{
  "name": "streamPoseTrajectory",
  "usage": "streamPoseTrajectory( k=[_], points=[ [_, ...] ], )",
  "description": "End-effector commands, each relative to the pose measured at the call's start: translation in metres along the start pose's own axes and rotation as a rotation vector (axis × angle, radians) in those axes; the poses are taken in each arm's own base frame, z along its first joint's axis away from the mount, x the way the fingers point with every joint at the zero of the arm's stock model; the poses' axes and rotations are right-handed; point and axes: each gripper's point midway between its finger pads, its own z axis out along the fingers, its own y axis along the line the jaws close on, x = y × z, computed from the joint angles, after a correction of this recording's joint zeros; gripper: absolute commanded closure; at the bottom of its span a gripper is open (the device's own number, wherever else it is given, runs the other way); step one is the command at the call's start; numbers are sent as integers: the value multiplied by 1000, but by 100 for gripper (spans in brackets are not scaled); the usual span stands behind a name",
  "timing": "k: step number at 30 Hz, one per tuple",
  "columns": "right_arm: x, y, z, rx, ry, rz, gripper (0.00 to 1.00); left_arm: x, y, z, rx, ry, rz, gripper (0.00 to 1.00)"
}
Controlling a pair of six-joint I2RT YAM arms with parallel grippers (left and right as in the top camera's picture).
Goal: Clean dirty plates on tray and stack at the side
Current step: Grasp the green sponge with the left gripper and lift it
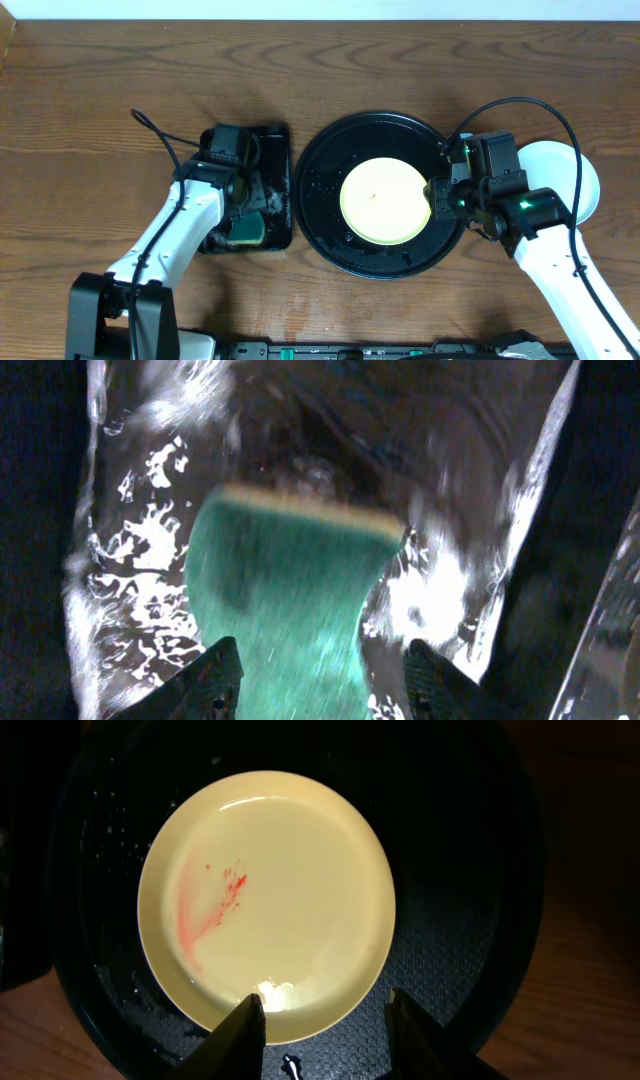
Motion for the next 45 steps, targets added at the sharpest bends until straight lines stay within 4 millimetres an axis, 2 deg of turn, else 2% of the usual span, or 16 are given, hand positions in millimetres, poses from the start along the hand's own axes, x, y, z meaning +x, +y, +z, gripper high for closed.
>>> streamPoseTrajectory(
  k=[1, 3, 7, 8, 10, 13, 17, 18, 19, 22, 25, 29, 32, 34, 39, 45],
  points=[
    [-5, 8, -5, -20, -16, -30, 62, 9, 12, 20, -50, 24, 9, 46],
    [-4, 8, -5, -20, -12, -28, 62, 16, 15, 30, -63, 55, 10, 47],
    [-4, 8, -5, -19, -10, -28, 62, 30, 21, 47, -93, 123, 12, 62],
    [-4, 8, -5, -20, -10, -28, 62, 32, 22, 50, -98, 136, 13, 69],
    [-4, 8, -5, -20, -10, -28, 62, 36, 22, 55, -102, 158, 13, 92],
    [-4, 9, -4, -20, -10, -28, 62, 34, 21, 50, -100, 154, 14, 93],
    [-4, 9, -4, -20, -10, -29, 62, 15, 13, 28, -72, 94, 30, 92],
    [-4, 9, -4, -20, -9, -29, 62, 8, 10, 16, -60, 66, 29, 66],
    [-3, 9, -4, -19, -7, -29, 62, 4, 9, 5, -48, 39, 28, 52],
    [-3, 9, -4, -19, -7, -29, 62, 11, 12, -6, -52, 49, 28, 45],
    [-3, 9, -4, -19, -7, -29, 62, 25, 18, -9, -76, 104, 20, 45],
    [-3, 9, -4, -18, -8, -29, 61, 45, 26, 0, -100, 156, -23, 46],
    [-5, 8, -4, -17, -14, -30, 61, 53, 30, 15, -101, 160, -22, 52],
    [-6, 9, -4, -17, -18, -30, 60, 57, 31, 25, -93, 151, -22, 59],
    [-5, 8, -4, -17, -17, -31, 60, 61, 28, 39, -60, 134, -23, 92],
    [-8, 3, 6, 11, -11, -29, 60, 50, 23, 27, -56, 134, 40, 93]
  ],
)
